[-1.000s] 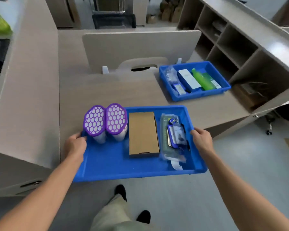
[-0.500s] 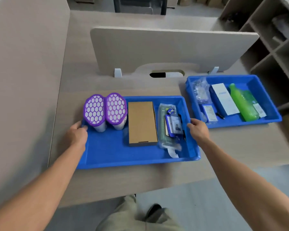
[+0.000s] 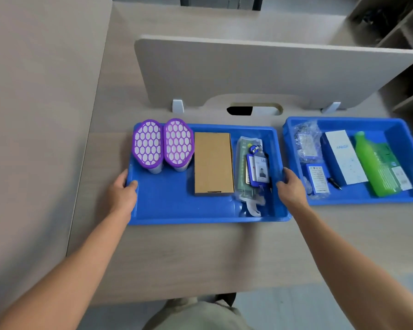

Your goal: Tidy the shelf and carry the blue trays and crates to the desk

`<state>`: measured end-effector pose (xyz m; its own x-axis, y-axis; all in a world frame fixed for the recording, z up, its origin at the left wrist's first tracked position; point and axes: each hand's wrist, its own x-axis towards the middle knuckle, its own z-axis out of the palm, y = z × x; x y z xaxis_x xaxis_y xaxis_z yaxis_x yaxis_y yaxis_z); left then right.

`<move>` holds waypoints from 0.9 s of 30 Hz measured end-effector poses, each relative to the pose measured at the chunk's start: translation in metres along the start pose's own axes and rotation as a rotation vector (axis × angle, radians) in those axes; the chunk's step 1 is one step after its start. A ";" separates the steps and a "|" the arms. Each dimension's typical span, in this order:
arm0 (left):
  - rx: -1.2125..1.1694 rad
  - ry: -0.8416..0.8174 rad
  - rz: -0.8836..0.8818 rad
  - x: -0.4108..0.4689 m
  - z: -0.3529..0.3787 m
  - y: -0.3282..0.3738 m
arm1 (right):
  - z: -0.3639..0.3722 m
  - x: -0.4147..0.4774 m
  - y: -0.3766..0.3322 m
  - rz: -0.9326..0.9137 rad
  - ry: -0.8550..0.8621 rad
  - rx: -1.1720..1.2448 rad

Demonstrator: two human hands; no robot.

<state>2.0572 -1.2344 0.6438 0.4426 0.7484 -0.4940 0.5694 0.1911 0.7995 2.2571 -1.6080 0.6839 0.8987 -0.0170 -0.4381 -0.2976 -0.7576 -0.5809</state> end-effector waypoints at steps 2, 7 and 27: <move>-0.006 0.053 -0.013 -0.022 -0.006 -0.015 | 0.007 -0.015 0.018 0.021 0.033 -0.011; -0.065 0.156 -0.031 -0.041 -0.004 -0.022 | 0.025 -0.040 0.047 0.031 0.130 0.115; -0.017 0.128 -0.004 -0.032 -0.007 -0.020 | 0.024 -0.027 0.031 0.051 0.101 0.083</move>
<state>2.0272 -1.2577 0.6453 0.3474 0.8223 -0.4507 0.5585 0.2046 0.8039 2.2159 -1.6154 0.6617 0.9084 -0.1228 -0.3998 -0.3656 -0.6974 -0.6165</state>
